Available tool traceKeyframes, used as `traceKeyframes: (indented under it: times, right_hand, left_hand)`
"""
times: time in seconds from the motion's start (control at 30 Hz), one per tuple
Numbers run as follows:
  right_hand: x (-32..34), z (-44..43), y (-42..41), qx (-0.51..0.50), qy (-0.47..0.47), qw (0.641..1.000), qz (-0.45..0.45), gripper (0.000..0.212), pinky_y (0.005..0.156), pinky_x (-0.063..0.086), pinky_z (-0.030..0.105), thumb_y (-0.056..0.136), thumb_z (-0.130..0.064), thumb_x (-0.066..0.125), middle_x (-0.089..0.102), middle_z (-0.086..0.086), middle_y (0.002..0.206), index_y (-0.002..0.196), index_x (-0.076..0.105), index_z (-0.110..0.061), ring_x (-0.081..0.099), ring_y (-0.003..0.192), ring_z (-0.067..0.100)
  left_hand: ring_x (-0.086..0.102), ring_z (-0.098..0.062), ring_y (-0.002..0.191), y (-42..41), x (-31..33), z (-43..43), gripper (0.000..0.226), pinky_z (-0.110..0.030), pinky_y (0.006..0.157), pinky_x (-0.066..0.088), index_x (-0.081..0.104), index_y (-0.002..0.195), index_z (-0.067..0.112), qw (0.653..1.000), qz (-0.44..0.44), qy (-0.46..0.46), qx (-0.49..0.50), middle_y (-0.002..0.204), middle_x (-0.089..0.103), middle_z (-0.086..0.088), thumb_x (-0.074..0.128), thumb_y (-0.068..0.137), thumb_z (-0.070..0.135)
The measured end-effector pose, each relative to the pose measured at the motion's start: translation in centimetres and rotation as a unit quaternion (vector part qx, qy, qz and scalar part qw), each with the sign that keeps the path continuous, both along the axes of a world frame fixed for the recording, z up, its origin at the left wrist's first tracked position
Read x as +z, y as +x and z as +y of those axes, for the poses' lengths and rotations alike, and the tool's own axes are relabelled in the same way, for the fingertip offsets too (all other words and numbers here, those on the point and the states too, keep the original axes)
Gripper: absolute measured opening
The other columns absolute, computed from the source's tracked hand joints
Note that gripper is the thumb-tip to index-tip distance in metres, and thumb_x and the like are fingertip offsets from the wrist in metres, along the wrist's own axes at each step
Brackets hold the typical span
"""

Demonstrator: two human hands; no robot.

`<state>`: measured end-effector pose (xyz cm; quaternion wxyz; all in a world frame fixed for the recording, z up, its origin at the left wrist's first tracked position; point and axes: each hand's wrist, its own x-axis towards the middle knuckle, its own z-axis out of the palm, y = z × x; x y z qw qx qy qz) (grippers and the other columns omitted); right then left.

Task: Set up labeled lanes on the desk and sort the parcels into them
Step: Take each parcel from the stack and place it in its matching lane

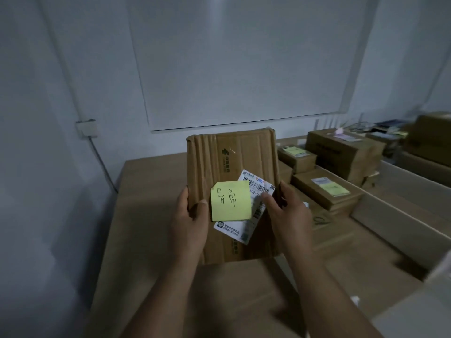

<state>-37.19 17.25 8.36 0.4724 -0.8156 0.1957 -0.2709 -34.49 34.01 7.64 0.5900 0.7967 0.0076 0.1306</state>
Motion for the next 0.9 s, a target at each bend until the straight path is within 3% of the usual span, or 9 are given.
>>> traceKeyframes:
  times: [0.2, 0.4, 0.5, 0.9]
  right_hand:
    - [1.1, -6.8, -3.8, -0.066, -0.005, 0.997, -0.027, 0.054, 0.096, 0.048, 0.044, 0.088, -0.037, 0.062, 0.061, -0.003, 0.129, 0.139, 0.047, -0.029, 0.059, 0.114, 0.017]
    - [2.3, -16.1, -8.9, -0.144, -0.004, 0.988, -0.049, 0.052, 0.096, 0.049, 0.043, 0.089, -0.037, 0.060, 0.061, -0.008, 0.129, 0.139, 0.045, -0.035, 0.058, 0.115, 0.014]
    - [2.9, -22.6, -12.5, -0.201, -0.008, 0.978, -0.056, 0.050, 0.094, 0.049, 0.039, 0.090, -0.035, 0.060, 0.063, -0.008, 0.125, 0.138, 0.047, -0.033, 0.060, 0.112, 0.014]
    - [3.1, -45.3, -26.1, -0.366, -0.062, 0.925, -0.084, 0.051, 0.088, 0.052, 0.045, 0.088, -0.033, 0.064, 0.066, -0.003, 0.120, 0.137, 0.049, -0.033, 0.063, 0.107, 0.018]
  left_hand:
    - [0.054, -0.009, 0.105, -2.0, 1.9, -7.1, 0.059, -0.022, 0.073, 0.048, 0.031, 0.145, 0.030, 0.998, -0.031, -0.003, -0.057, 0.136, 0.051, 0.003, 0.057, 0.092, 0.029]
    - [0.045, -0.022, 0.129, -4.6, 3.8, -17.4, 0.060, -0.029, 0.090, 0.042, 0.029, 0.146, 0.030, 0.992, -0.044, 0.009, -0.117, 0.145, 0.042, -0.001, 0.056, 0.093, 0.028]
    - [0.042, -0.023, 0.132, -6.9, 4.6, -24.7, 0.061, -0.043, 0.102, 0.042, 0.027, 0.146, 0.032, 0.985, -0.045, 0.015, -0.164, 0.147, 0.040, 0.000, 0.056, 0.093, 0.030]
    - [0.038, -0.023, 0.135, -16.6, 4.7, -50.7, 0.063, -0.044, 0.103, 0.039, 0.022, 0.148, 0.031, 0.948, -0.063, 0.008, -0.313, 0.150, 0.036, -0.002, 0.054, 0.094, 0.031]
